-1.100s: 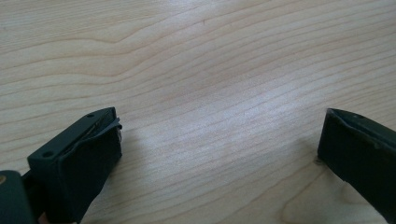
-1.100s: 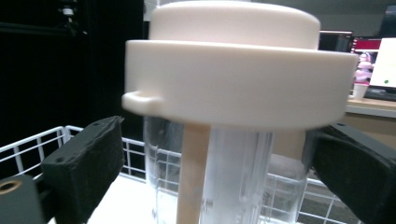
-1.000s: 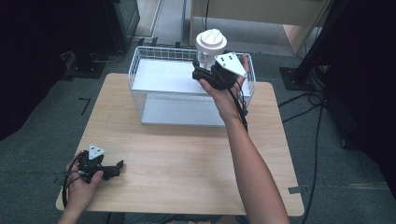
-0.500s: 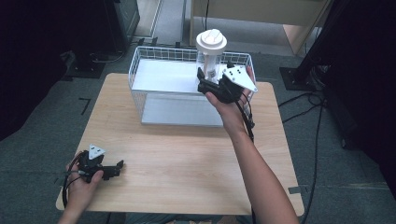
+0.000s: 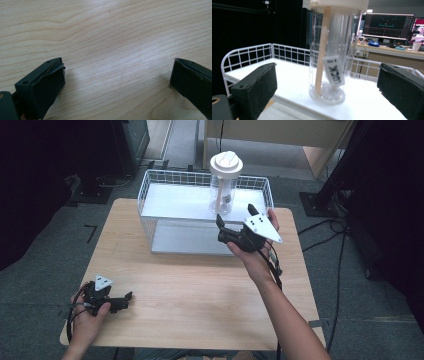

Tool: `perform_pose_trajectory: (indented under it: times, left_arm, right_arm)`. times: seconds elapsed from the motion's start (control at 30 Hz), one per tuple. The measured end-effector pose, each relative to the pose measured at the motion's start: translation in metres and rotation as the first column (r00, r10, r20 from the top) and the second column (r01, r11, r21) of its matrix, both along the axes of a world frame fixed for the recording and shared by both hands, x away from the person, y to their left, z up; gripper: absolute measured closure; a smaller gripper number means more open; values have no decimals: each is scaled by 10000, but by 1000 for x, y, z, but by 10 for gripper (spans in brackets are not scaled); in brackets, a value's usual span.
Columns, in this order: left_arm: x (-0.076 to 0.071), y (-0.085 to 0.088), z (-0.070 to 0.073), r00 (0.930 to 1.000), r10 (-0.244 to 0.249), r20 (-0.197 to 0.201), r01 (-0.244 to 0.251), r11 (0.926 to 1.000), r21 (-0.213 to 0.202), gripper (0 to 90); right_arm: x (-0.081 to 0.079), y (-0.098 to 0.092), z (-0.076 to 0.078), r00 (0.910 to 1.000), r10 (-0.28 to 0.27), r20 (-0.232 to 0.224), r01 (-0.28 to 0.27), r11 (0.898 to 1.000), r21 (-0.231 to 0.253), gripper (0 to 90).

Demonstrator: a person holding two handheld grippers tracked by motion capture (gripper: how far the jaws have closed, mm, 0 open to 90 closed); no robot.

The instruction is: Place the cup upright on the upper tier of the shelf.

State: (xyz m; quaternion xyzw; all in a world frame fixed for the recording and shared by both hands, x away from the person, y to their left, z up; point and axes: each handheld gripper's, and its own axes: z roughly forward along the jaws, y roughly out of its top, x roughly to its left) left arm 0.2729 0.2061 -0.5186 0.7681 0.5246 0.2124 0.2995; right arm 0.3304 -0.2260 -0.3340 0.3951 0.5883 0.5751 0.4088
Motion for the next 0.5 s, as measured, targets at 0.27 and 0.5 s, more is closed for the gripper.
perform_pose_trajectory:
  times: [0.27, 0.5]
  left_arm:
    - [0, 0, 0, 10000, -6, -16, 6, 10000, 10, 0]
    - [0, 0, 0, 10000, 46, -20, -46, 10000, -36, 0]
  right_arm:
    - [-22, -22, -20, 9996, -205, -168, 204, 9998, -72, 30]
    - [-35, -45, -41, 9984, -376, -432, 372, 9993, -96, 30]
